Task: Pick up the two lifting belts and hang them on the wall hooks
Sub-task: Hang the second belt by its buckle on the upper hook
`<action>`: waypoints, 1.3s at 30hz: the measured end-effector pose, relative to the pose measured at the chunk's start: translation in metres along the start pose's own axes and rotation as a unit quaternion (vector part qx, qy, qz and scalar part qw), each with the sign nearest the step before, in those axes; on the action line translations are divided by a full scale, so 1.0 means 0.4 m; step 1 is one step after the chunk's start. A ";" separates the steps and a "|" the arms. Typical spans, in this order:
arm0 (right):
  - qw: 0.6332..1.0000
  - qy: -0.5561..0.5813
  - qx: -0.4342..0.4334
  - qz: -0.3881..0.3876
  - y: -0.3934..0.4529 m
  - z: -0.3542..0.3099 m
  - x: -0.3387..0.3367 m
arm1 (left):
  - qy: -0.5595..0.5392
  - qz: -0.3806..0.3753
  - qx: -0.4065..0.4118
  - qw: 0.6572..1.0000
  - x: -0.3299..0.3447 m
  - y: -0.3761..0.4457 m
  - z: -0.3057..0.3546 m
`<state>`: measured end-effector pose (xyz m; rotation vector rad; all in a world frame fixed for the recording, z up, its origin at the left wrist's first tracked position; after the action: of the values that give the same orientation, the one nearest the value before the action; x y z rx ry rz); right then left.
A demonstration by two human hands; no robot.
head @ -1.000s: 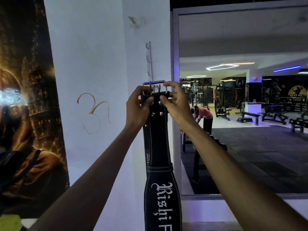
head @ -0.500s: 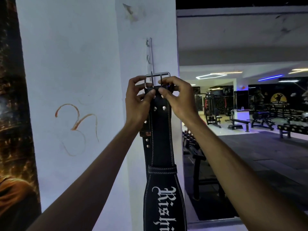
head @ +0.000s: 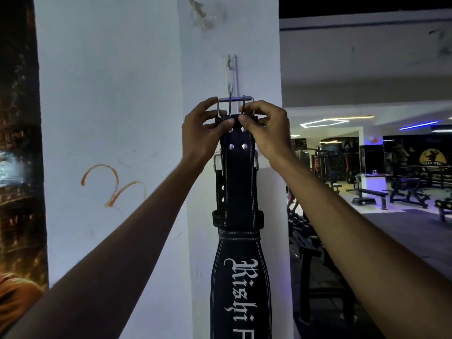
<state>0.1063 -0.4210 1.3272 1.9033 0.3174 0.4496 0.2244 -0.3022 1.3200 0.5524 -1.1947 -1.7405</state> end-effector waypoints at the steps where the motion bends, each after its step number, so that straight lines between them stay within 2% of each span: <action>1: 1.000 0.001 0.004 0.002 0.014 0.009 0.008 | 0.005 0.002 -0.001 1.000 0.005 0.013 -0.008; 8: 0.999 -0.008 -0.022 0.030 0.089 0.038 0.030 | 0.019 0.015 0.009 1.000 0.036 0.086 -0.030; 17: 0.998 -0.035 -0.006 0.057 0.168 0.059 0.067 | 0.038 0.050 0.004 0.998 0.056 0.163 -0.048; 29: 0.994 -0.013 0.063 0.089 0.201 0.124 0.095 | 0.011 0.056 -0.063 0.996 0.088 0.209 -0.120; 35: 0.985 0.045 0.141 0.094 0.184 0.158 0.112 | -0.044 0.003 -0.141 0.989 0.082 0.189 -0.146; 39: 0.983 0.044 0.151 0.096 0.188 0.161 0.119 | -0.025 0.013 -0.134 0.991 0.084 0.191 -0.138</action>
<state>0.1783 -0.4816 1.3838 2.2244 0.2728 0.6451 0.2840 -0.3656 1.3691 0.3330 -0.9756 -1.8642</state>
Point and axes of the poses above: each hand's wrist, its own y-axis towards the middle knuckle, its own x-axis out of the palm, z = x × y, the point moved 6 cm from there along y, towards the middle knuckle, and after that the axes turned 6 degrees about z, right-handed, at the moved point
